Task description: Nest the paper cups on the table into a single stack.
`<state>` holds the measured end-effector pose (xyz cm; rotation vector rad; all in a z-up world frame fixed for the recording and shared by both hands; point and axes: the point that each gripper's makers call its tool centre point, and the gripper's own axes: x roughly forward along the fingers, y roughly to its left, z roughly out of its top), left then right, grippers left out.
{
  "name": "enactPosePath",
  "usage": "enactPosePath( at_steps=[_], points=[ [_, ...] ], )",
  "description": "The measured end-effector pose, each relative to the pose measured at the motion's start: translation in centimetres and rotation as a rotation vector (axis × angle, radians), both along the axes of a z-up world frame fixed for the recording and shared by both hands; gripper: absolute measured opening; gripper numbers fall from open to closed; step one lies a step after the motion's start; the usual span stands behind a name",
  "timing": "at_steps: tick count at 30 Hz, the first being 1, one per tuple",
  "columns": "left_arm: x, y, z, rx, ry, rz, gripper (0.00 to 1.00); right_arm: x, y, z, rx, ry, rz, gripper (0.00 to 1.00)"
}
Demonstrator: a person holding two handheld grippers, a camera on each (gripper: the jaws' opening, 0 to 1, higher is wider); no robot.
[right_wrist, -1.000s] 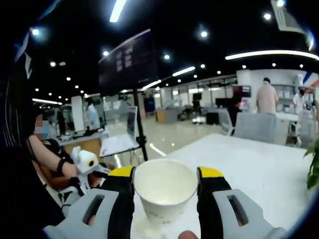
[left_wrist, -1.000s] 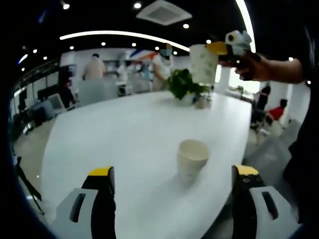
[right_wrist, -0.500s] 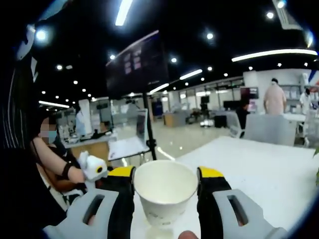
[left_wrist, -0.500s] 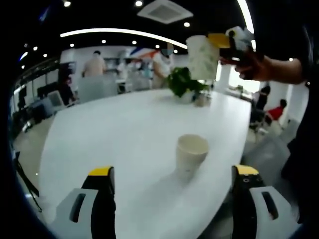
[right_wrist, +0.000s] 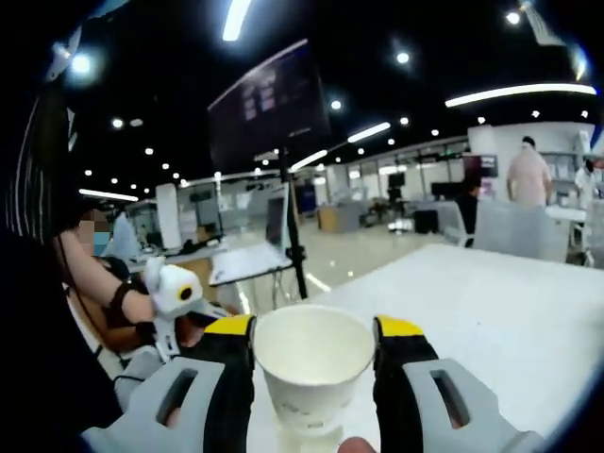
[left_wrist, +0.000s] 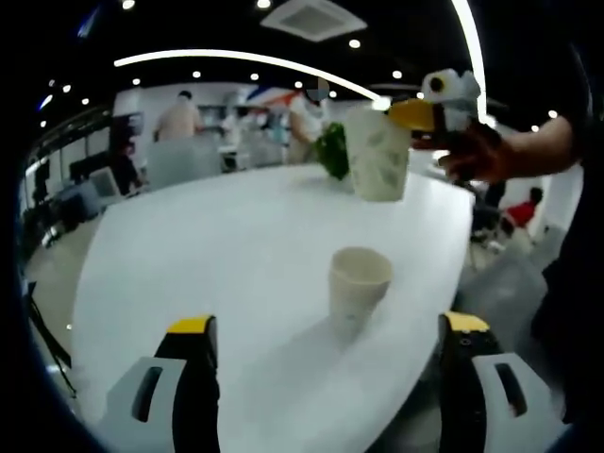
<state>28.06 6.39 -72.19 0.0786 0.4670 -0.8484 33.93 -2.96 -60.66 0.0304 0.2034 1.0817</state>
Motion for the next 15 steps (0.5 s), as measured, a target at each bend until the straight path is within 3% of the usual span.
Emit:
enactPosePath(
  at_steps=[4,15],
  points=[
    [-0.1,-0.1,-0.1,0.001,0.005,0.0,0.97,0.0,0.3,-1.5,0.011,0.012,-0.004,0.46],
    [-0.3,0.0,-0.2,0.008,0.01,0.001,0.97,0.2,0.9,-5.5,-0.045,0.024,-0.013,0.46]
  ],
)
